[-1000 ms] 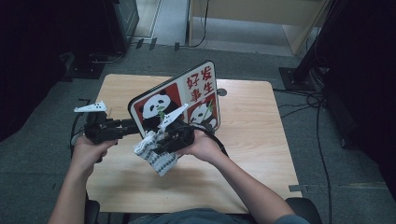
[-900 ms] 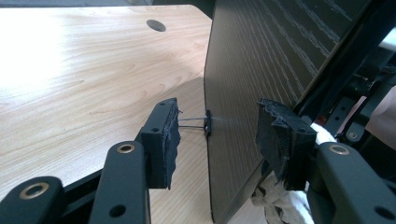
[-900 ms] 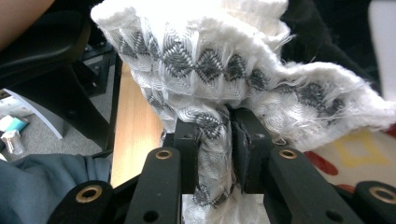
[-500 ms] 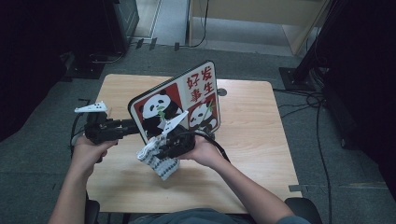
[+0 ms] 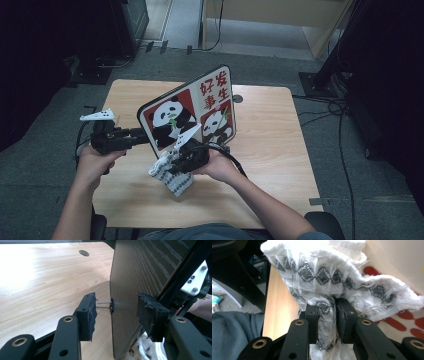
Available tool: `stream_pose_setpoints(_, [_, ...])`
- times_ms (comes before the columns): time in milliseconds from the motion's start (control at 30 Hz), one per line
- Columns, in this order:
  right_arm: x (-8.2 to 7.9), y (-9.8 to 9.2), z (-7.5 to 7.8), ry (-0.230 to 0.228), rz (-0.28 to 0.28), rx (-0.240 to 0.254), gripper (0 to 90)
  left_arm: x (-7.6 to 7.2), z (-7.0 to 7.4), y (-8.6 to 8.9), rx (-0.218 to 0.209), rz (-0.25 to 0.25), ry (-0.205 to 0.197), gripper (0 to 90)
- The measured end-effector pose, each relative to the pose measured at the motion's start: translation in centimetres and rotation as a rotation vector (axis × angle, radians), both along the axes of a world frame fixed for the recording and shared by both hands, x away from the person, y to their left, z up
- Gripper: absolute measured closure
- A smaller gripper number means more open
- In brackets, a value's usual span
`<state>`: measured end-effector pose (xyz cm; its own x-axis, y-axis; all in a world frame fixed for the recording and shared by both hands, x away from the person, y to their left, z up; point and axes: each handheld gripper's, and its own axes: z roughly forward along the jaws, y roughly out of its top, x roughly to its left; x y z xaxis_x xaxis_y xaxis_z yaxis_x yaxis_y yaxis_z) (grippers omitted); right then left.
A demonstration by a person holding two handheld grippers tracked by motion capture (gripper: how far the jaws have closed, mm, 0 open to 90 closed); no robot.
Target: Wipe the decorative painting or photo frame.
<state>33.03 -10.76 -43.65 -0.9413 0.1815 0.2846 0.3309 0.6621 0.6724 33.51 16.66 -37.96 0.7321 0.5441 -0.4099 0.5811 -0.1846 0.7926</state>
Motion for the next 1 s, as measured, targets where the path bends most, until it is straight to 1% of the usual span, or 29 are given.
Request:
stream_pose_setpoints(67, [0.0, 0.0, -0.2, -0.007, 0.003, -0.001, 74.2, 0.0, 0.0, 0.0, -0.001, -0.001, -0.001, 50.1])
stream_pose_setpoints(133, [-0.1, -0.1, -0.4, 0.003, 0.0, -0.007, 74.2, 0.0, 0.0, 0.0, 0.002, -0.004, 0.0, 50.0])
stream_pose_setpoints(233, [-0.1, -0.4, -1.0, 0.016, -0.004, -0.002, 74.2, 0.0, 0.0, -0.1, 0.003, -0.004, 0.001, 50.0])
stream_pose_setpoints(333, [0.0, -0.6, -1.7, 0.039, -0.008, -0.005, 74.2, 0.0, 0.0, -0.2, 0.006, -0.003, 0.003, 50.1])
stream_pose_setpoints(467, [-0.1, -0.8, -2.2, 0.044, -0.009, -0.003, 74.2, 0.0, 0.0, -0.2, 0.005, -0.003, 0.002, 50.1])
stream_pose_setpoints(633, [-0.1, -0.8, -2.8, 0.054, -0.011, -0.017, 74.2, 0.0, -0.1, -0.1, 0.003, -0.002, 0.005, 49.8])
stream_pose_setpoints(667, [-0.1, -0.8, -2.8, 0.06, -0.012, -0.019, 74.2, 0.1, -0.1, -0.1, 0.003, -0.002, 0.006, 49.5])
stream_pose_setpoints(867, [-0.1, -0.8, -3.1, 0.061, -0.007, -0.028, 74.2, 0.1, -0.1, -0.1, 0.006, -0.001, 0.009, 48.9])
stream_pose_setpoints(1000, [-0.1, -0.7, -3.3, 0.08, -0.009, -0.039, 74.2, 0.1, -0.1, -0.1, 0.005, -0.002, 0.011, 48.4])
